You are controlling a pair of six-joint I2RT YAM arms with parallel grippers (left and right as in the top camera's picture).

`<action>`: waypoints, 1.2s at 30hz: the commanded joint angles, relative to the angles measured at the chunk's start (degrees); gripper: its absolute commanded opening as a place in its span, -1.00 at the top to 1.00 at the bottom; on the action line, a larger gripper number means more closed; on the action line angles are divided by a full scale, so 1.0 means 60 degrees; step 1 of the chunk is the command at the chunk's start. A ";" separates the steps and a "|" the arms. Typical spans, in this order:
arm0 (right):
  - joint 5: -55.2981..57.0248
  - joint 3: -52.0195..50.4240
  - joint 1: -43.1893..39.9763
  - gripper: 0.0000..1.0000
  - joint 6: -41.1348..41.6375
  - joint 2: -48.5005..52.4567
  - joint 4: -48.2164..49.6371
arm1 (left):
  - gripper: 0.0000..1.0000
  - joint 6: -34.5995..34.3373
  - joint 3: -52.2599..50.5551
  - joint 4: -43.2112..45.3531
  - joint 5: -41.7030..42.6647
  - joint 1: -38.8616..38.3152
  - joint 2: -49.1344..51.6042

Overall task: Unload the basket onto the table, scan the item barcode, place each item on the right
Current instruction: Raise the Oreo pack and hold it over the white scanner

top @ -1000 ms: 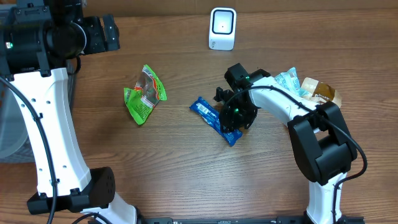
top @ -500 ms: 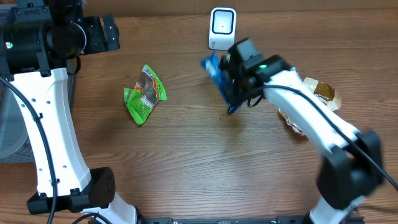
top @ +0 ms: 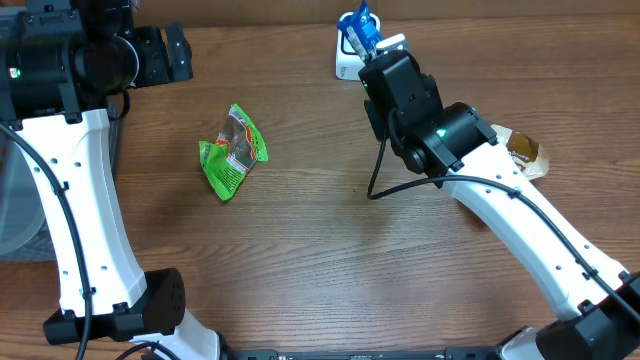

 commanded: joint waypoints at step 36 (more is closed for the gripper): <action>0.4262 0.0069 -0.1362 0.92 -0.9908 0.6229 1.3890 | -1.00 -0.0095 0.0029 0.0015 -0.0029 -0.0004 0.0076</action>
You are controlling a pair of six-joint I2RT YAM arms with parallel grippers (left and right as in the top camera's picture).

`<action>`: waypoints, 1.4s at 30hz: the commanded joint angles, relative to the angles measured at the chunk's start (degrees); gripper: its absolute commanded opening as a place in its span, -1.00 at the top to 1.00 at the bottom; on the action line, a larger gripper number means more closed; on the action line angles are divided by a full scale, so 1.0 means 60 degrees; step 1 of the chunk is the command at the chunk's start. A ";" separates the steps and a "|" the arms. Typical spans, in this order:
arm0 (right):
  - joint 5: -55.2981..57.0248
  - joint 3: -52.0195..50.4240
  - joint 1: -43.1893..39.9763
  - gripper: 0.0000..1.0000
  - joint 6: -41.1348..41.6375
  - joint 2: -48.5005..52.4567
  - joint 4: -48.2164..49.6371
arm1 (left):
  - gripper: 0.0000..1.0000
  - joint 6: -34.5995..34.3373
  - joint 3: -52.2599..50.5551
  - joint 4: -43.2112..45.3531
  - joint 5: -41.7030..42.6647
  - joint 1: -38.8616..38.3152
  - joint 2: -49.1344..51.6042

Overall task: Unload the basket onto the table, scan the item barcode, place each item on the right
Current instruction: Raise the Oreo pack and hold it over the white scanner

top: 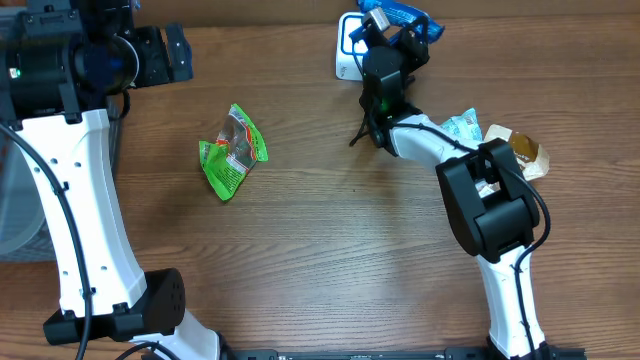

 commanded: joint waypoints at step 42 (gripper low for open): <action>-0.3581 0.0193 -0.0852 0.92 0.1592 0.1534 0.1807 | -0.99 -0.0095 0.0029 0.0011 -0.0029 -0.0004 0.0076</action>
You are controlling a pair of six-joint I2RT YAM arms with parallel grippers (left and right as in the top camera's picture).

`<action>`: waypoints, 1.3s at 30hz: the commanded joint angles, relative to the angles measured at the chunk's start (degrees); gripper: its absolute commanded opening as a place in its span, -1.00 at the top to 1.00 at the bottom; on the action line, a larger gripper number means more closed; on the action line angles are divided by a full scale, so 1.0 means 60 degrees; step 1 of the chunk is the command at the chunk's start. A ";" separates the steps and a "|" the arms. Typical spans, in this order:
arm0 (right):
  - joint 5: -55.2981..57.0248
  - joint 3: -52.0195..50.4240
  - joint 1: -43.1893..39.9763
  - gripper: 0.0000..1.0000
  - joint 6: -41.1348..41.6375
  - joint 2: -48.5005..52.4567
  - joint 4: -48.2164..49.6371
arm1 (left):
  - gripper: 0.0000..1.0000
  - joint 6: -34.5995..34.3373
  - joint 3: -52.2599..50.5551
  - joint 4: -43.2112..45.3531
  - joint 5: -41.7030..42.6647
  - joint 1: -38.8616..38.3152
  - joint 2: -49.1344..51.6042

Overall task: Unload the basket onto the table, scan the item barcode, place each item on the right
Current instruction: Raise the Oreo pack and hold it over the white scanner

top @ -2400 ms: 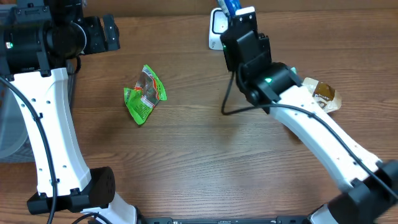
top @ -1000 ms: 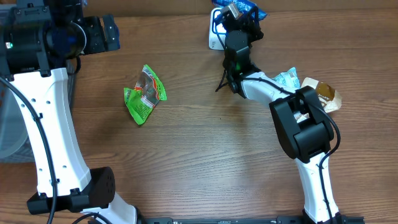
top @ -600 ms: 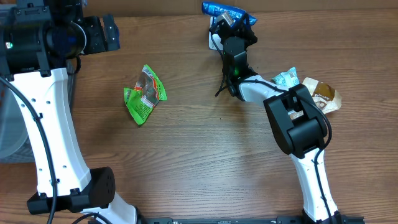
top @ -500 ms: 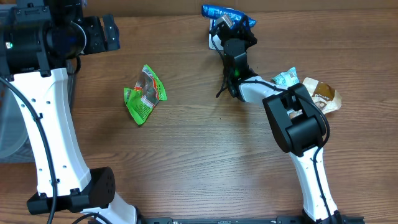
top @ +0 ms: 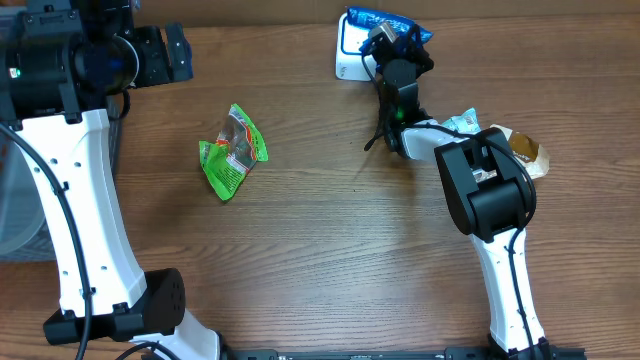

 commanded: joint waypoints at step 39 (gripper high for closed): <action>-0.0790 0.0189 0.0423 0.92 -0.2892 0.0386 0.3745 | -1.00 -0.0091 0.0029 0.0011 -0.0029 -0.0004 0.0076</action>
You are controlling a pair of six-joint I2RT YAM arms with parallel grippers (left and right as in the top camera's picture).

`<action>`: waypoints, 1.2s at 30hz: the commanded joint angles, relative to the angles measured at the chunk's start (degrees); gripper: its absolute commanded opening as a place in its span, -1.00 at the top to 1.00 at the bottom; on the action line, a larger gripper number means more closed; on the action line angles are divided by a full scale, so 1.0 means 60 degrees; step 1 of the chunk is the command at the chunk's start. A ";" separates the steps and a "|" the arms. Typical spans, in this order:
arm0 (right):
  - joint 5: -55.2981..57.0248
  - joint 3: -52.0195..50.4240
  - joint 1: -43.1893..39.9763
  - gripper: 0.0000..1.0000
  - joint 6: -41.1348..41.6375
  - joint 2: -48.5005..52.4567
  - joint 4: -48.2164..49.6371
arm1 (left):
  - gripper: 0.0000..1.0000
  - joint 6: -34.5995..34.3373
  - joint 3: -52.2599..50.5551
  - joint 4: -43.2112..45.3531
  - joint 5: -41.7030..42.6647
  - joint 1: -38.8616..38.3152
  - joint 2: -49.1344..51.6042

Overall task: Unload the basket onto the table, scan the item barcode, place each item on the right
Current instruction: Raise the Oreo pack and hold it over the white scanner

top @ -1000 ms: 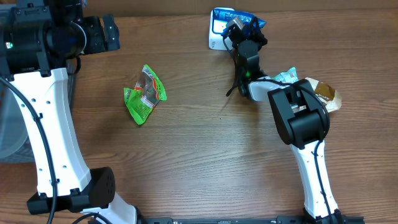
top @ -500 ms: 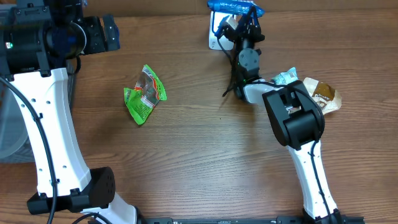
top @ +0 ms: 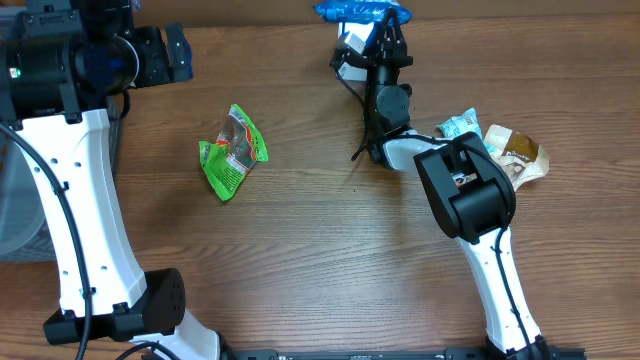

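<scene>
My right gripper (top: 383, 22) is at the table's far edge, shut on a blue packet (top: 358, 11) that lies flat and sticks out to the left of the fingers. The packet hangs above the white barcode scanner (top: 345, 62), which is mostly hidden behind the right arm. No barcode can be made out at this size. My left gripper (top: 172, 52) is raised at the far left, away from everything, and its jaws do not show clearly.
A crumpled green packet (top: 232, 152) lies left of centre. A light blue packet (top: 461, 124) and a brown-and-gold packet (top: 522, 153) lie at the right, beside the right arm. A grey bin (top: 12, 205) stands at the left edge.
The right gripper has shifted a little left and toward the far edge, and the blue packet now reaches further left over the scanner. The left arm and the other packets have not moved.
The right gripper first held the blue packet upright at the scanner. Then the arm stood reached out, with the packet up and right of the scanner. Later the packet lay flat over the scanner, and now it sits further left, still held.
</scene>
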 commanded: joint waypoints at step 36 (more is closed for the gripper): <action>-0.0233 0.0160 0.1920 0.92 1.0706 -0.8083 -1.5456 | -1.00 -0.0095 0.0029 0.0007 -0.0029 -0.0004 0.0076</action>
